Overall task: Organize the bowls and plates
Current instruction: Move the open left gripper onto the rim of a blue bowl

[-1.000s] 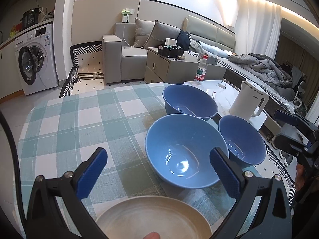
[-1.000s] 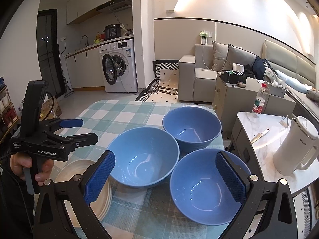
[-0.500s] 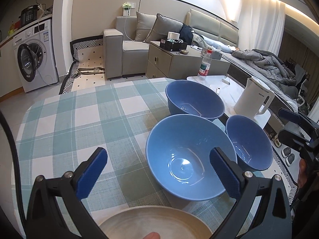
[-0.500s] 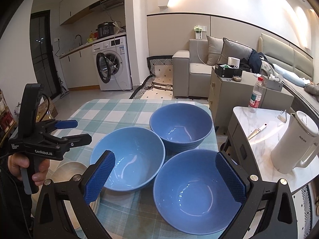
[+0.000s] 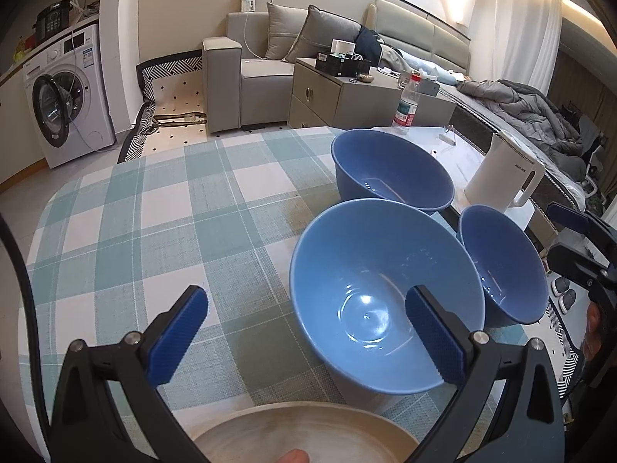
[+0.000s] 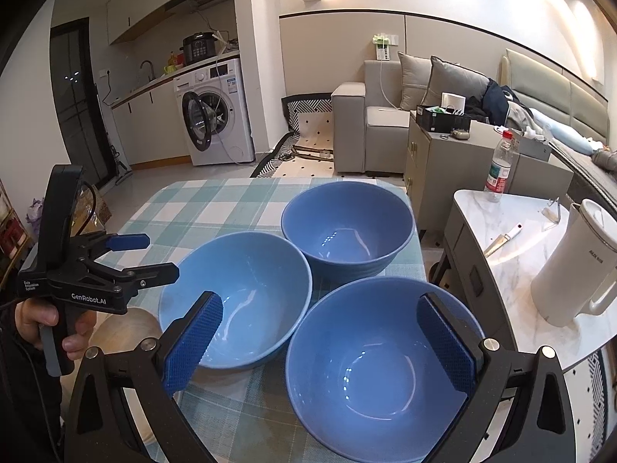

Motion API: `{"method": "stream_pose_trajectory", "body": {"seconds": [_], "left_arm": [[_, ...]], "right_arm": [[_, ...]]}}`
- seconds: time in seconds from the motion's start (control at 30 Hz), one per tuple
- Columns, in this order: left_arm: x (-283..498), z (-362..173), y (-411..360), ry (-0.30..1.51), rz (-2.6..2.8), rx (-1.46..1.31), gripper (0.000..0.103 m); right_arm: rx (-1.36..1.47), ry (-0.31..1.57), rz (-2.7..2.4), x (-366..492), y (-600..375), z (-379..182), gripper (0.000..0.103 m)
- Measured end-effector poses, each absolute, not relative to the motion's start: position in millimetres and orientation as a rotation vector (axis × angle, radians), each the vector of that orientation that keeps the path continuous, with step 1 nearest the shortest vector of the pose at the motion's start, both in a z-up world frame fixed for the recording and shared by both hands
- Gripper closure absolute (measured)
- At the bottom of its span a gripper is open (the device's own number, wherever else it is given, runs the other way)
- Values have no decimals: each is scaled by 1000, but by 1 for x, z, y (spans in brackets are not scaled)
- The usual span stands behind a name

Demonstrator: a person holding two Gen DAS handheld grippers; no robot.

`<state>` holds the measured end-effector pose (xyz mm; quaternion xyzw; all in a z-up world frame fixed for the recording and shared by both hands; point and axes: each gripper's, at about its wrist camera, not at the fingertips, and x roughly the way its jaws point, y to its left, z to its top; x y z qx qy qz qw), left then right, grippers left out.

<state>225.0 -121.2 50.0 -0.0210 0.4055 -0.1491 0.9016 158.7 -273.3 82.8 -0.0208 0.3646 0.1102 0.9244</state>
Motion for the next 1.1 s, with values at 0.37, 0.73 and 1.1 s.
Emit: {"method": "stream_pose_trajectory", "body": {"seconds": [0.37,0.73,1.1], "left_arm": [[230,40,-119,867,-293,-29,0],[235,28,-117,910,-285,-24,0],[240,21,-116,922,-298,-27,0]], "right_arm": [[-52,841,259,185,-255,58,1],[-73,897,291,204,-236,38,1],[-47,902,312,219,-235,30,1]]}}
